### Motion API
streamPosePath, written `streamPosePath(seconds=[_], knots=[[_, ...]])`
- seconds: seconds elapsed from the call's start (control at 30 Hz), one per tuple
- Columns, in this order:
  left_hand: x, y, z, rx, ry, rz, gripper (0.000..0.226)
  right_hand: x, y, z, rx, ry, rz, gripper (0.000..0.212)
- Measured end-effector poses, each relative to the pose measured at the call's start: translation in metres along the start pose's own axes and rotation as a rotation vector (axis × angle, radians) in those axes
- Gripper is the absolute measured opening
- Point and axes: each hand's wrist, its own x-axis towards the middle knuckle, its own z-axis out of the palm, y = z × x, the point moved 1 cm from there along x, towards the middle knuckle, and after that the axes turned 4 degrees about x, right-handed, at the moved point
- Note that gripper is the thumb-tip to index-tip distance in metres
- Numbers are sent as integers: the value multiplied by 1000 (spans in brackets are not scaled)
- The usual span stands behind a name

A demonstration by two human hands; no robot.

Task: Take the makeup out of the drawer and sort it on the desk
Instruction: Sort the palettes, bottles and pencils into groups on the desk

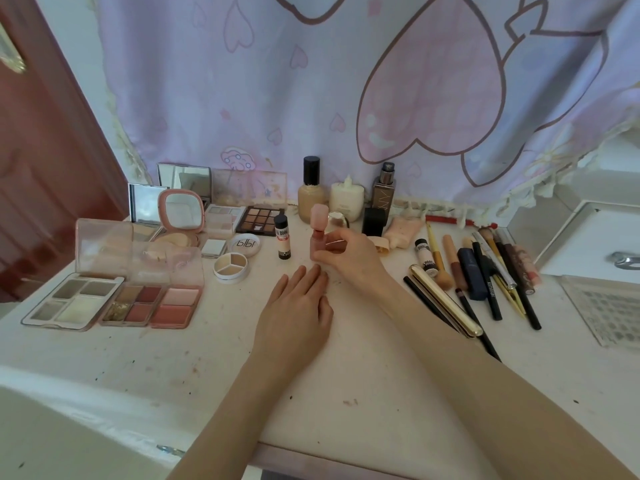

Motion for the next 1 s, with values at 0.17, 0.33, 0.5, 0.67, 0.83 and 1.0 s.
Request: streamPosePath(seconds=[0.17,0.33,0.5,0.67,0.83,1.0], knots=[[-2,-1,-5,2,13,22,58,-20,-4,-18,16,45,-33,39],[-1,2,-6,-69,52,195,41,-41,6,-67,-204,206,-109,17],[9,23,-5,-116,-81,383,55,-39,36,-107,-622,338,39,21],[25,36,5,29,-215,392,50,-32,39,-112,-759,281,171,34],[27,38,4,7,-219,374,47,-24,34,-112,-927,216,244,35],[28,35,3,-124,-184,360,44,-35,24,-118,-748,317,135,27]])
